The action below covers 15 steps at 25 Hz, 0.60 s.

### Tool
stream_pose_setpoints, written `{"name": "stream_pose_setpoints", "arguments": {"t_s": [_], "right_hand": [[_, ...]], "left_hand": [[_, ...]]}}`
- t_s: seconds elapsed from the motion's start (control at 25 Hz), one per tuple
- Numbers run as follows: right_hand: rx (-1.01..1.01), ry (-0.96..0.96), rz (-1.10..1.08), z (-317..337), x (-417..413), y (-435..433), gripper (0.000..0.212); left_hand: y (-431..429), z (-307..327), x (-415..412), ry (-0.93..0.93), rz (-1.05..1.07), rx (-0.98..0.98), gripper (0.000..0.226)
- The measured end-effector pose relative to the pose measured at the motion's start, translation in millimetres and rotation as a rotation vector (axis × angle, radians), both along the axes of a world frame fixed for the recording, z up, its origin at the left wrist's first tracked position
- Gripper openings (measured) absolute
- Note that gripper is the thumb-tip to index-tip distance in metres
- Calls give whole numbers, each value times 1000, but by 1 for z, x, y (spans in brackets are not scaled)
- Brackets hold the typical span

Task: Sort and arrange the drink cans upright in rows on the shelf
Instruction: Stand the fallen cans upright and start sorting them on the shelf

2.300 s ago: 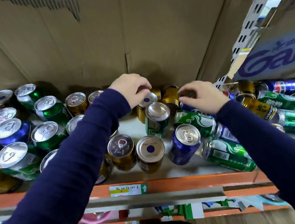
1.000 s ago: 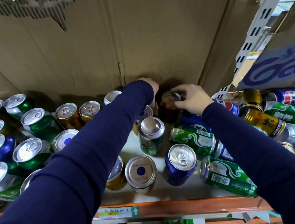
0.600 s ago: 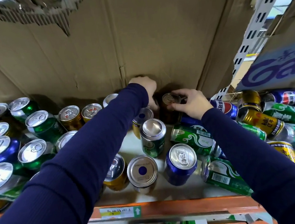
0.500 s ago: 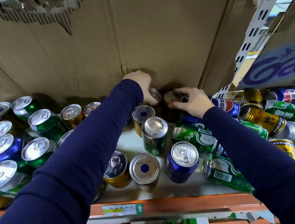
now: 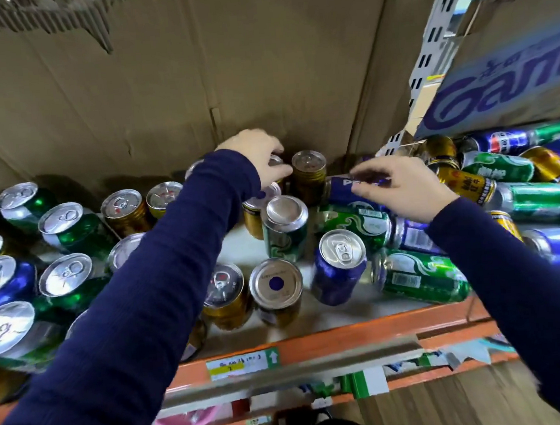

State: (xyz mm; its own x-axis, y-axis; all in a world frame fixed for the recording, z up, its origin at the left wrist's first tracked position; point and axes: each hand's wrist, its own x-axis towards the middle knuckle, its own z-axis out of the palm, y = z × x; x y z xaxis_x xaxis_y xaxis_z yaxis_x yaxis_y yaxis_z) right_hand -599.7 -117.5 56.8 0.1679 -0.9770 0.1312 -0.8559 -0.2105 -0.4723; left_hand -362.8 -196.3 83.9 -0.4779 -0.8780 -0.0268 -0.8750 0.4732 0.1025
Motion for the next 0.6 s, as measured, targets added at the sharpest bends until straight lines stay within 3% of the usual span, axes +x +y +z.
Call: {"name": "stream_pose_setpoints", "arguments": {"t_s": [0.12, 0.2, 0.28, 0.36, 0.44, 0.6], "right_hand": [[124, 24, 43, -6, -21, 52, 34], [211, 169, 101, -22, -29, 75, 55], [150, 350, 159, -43, -31, 86, 78], [35, 447, 199, -59, -32, 88, 84], [-56, 318, 191, -61, -41, 90, 81], [-181, -271, 61, -49, -73, 100, 66]], "left_hand": [[37, 13, -22, 148, -125, -63, 43], [58, 12, -38, 223, -176, -62, 45], [71, 8, -54, 230, -206, -23, 43], [78, 3, -71, 208, -212, 15, 38], [82, 0, -87, 207, -183, 41, 38], [83, -2, -111, 64, -93, 90, 43]]}}
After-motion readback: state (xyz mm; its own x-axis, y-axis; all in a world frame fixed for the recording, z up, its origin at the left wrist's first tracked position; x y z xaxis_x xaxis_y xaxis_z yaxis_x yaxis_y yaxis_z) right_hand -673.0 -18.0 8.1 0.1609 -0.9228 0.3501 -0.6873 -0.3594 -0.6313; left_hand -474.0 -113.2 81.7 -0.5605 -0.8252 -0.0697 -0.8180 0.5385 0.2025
